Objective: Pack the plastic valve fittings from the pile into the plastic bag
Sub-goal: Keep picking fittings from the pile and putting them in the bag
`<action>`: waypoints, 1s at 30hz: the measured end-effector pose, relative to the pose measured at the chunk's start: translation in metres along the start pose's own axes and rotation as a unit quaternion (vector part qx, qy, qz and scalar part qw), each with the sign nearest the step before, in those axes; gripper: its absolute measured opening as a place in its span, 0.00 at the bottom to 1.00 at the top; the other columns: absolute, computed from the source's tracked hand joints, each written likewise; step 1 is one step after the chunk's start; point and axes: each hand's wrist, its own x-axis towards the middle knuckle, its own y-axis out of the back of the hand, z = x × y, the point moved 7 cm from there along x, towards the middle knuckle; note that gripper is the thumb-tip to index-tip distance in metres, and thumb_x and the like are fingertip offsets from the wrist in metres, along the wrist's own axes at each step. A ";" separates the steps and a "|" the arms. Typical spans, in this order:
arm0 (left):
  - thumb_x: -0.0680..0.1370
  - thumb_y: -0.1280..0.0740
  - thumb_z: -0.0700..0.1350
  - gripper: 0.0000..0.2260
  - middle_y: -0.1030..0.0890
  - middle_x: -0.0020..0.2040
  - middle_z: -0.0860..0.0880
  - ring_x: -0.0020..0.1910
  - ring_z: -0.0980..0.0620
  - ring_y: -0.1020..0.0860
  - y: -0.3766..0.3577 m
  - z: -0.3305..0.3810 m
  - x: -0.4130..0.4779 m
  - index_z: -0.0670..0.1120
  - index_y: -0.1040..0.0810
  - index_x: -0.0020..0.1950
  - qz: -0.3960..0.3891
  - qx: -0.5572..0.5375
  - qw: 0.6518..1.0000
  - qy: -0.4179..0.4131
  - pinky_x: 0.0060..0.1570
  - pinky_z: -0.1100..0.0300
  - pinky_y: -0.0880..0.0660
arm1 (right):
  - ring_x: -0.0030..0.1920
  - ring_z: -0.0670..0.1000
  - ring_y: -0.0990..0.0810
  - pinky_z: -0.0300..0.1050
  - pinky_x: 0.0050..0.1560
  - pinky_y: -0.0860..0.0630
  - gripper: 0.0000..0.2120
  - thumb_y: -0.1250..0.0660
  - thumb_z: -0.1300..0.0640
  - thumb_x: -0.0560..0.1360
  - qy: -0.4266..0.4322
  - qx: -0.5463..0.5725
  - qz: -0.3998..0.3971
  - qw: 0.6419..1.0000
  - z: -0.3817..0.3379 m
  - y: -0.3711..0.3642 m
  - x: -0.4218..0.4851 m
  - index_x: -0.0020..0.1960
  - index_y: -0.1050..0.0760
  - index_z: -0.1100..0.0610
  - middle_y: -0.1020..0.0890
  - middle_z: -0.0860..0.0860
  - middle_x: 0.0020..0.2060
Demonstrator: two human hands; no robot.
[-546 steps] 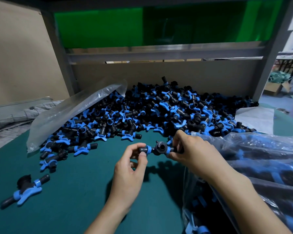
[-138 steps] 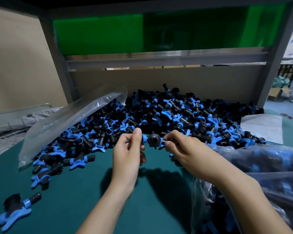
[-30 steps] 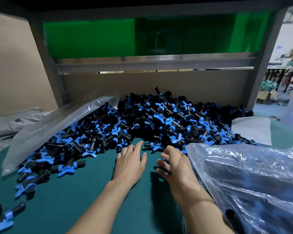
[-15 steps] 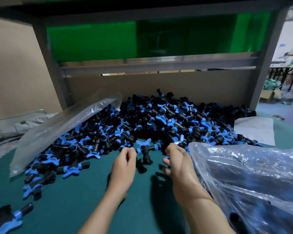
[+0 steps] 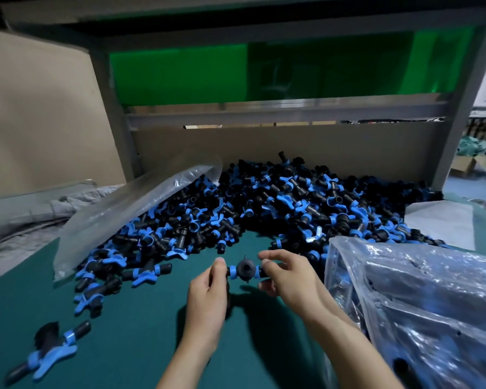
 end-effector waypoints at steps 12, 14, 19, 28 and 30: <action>0.83 0.43 0.54 0.20 0.37 0.29 0.50 0.29 0.52 0.38 -0.003 -0.003 0.000 0.47 0.38 0.33 -0.008 0.008 1.000 0.005 0.33 0.55 0.40 | 0.32 0.46 0.18 0.47 0.38 0.25 0.09 0.35 0.59 0.79 0.038 0.008 0.016 0.999 -0.004 0.002 0.001 0.46 0.23 0.46 0.18 0.44 0.28; 0.83 0.44 0.54 0.19 0.32 0.28 0.54 0.29 0.54 0.34 -0.004 -0.007 0.002 0.47 0.34 0.34 -0.007 0.021 1.000 0.014 0.33 0.55 0.36 | 0.30 0.43 0.20 0.39 0.36 0.28 0.10 0.35 0.63 0.79 0.062 0.036 0.023 0.997 -0.016 0.003 -0.003 0.48 0.22 0.48 0.19 0.46 0.30; 0.83 0.46 0.52 0.19 0.33 0.27 0.56 0.27 0.55 0.34 -0.006 -0.008 0.004 0.53 0.34 0.33 -0.009 0.041 0.999 -0.007 0.32 0.57 0.35 | 0.41 0.49 0.17 0.45 0.47 0.23 0.09 0.34 0.62 0.79 0.096 0.049 0.015 0.994 -0.040 0.003 -0.019 0.52 0.22 0.48 0.16 0.50 0.43; 0.84 0.42 0.46 0.10 0.20 0.36 0.55 0.30 0.56 0.26 -0.009 -0.007 0.007 0.50 0.21 0.50 -0.041 -0.089 0.995 0.011 0.28 0.64 0.30 | 0.38 0.42 0.18 0.38 0.47 0.23 0.11 0.36 0.65 0.79 0.114 0.044 0.026 0.992 -0.044 0.006 -0.019 0.54 0.21 0.51 0.15 0.49 0.44; 0.83 0.39 0.44 0.07 0.19 0.38 0.56 0.34 0.56 0.25 -0.009 -0.005 0.007 0.49 0.21 0.55 -0.067 -0.149 0.986 0.022 0.29 0.63 0.29 | 0.36 0.42 0.19 0.38 0.44 0.22 0.12 0.37 0.65 0.79 0.105 0.041 0.052 0.992 -0.036 0.010 -0.013 0.51 0.20 0.50 0.16 0.49 0.40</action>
